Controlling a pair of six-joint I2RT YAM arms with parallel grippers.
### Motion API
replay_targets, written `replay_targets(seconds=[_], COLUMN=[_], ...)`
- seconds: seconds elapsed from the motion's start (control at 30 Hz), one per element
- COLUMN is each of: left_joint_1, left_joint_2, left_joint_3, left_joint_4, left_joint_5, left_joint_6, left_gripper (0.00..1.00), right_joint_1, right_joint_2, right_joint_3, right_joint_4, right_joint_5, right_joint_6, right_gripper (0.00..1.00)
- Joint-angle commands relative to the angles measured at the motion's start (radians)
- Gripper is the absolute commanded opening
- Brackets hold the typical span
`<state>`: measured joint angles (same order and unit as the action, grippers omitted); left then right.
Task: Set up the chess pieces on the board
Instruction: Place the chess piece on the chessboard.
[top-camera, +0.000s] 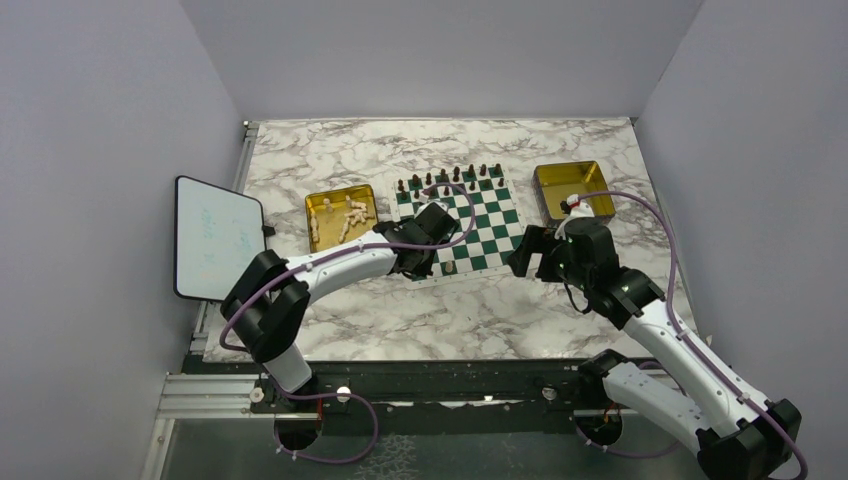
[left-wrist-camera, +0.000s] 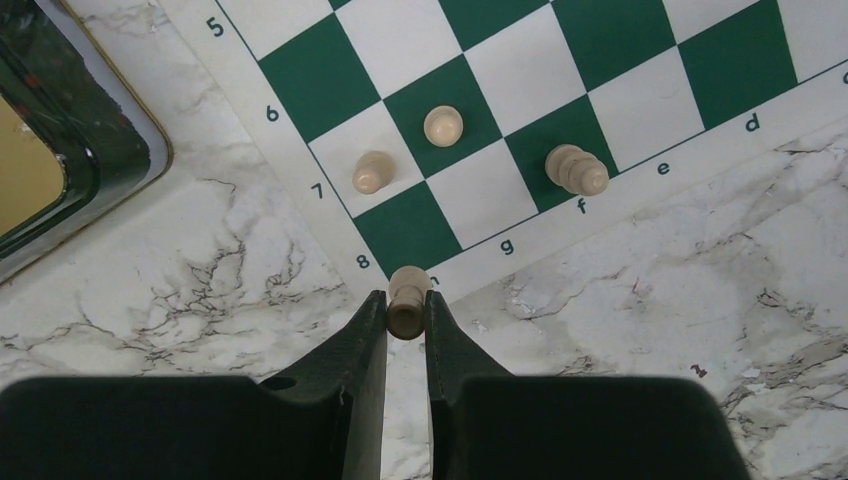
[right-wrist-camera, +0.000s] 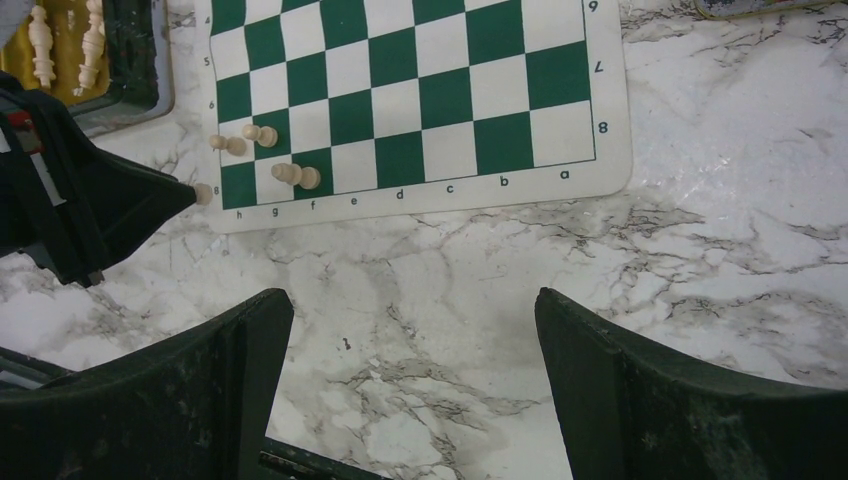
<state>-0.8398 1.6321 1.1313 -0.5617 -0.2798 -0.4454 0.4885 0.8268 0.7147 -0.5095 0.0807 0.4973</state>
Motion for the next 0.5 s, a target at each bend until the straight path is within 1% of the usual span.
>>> replay_targets(seconds=[0.0, 0.47], left_joint_1=[-0.006, -0.005], left_joint_2=[0.02, 0.069], left_joint_3=[-0.024, -0.038], left_joint_4=[0.046, 0.095], left_joint_5=[-0.023, -0.035], left_joint_6=[-0.018, -0.009], left_gripper=[0.14, 0.14], right_joint_1=[-0.007, -0.007], right_joint_2=[0.004, 0.015], right_joint_3=[-0.002, 0.005], right_joint_4=[0.024, 0.022], right_joint_5=[0.014, 0.019], right_joint_6=[0.006, 0.01], right_gripper=[0.96, 0.96])
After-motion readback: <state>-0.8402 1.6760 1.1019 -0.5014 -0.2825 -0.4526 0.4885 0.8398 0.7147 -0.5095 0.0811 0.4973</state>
